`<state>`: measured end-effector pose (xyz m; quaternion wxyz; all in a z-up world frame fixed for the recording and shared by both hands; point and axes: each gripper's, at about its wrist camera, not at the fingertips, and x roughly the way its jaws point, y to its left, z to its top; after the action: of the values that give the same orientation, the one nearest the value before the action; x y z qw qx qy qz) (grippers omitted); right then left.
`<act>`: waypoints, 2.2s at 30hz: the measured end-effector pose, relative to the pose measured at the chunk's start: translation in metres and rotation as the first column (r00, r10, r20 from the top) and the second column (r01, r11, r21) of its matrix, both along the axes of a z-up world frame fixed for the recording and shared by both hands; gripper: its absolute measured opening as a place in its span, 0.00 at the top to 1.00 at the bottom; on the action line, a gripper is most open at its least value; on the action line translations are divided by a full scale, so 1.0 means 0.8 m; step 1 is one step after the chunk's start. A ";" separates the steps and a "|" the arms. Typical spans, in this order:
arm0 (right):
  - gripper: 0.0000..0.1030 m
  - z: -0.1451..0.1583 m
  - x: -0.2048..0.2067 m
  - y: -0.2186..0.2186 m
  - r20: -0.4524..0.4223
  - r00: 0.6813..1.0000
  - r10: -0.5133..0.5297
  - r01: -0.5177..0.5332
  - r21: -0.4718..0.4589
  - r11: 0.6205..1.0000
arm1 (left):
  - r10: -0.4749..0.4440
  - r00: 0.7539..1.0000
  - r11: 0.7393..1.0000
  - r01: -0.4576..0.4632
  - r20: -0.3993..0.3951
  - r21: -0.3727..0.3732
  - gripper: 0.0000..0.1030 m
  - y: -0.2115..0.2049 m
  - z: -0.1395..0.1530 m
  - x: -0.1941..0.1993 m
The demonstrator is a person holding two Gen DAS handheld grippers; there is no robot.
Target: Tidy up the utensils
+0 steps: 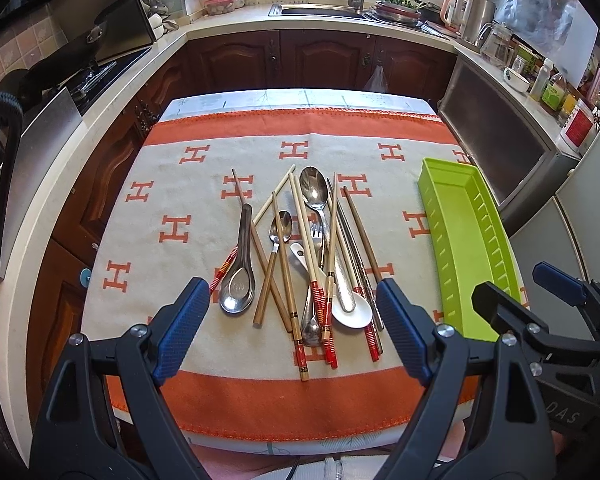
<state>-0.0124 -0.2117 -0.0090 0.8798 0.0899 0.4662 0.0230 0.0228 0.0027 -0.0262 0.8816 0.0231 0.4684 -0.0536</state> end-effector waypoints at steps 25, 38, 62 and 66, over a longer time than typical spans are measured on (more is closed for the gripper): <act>0.14 0.001 -0.006 0.009 -0.004 1.000 0.019 -0.019 -0.003 1.000 | 0.015 1.000 0.999 -0.014 -0.008 0.038 0.19 0.000 -0.009 -0.004; 0.23 -0.008 0.005 0.016 -0.042 0.999 0.030 -0.030 -0.001 1.000 | 0.039 0.999 0.999 -0.039 -0.003 0.028 0.19 0.015 -0.011 0.006; 0.45 -0.028 0.109 0.035 -0.058 0.994 0.090 -0.090 -0.001 0.996 | 0.211 0.977 0.977 -0.212 -0.035 -0.022 0.19 0.159 -0.041 0.082; 0.57 -0.057 0.135 0.051 -0.110 0.985 0.132 -0.129 0.040 0.991 | 0.207 0.976 0.976 -0.211 -0.074 -0.050 0.35 0.177 -0.066 0.088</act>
<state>0.0956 -0.1709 -0.0543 0.8473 0.0745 0.5192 0.0831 0.0931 0.1440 -0.0790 0.8660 -0.0534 0.4965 0.0251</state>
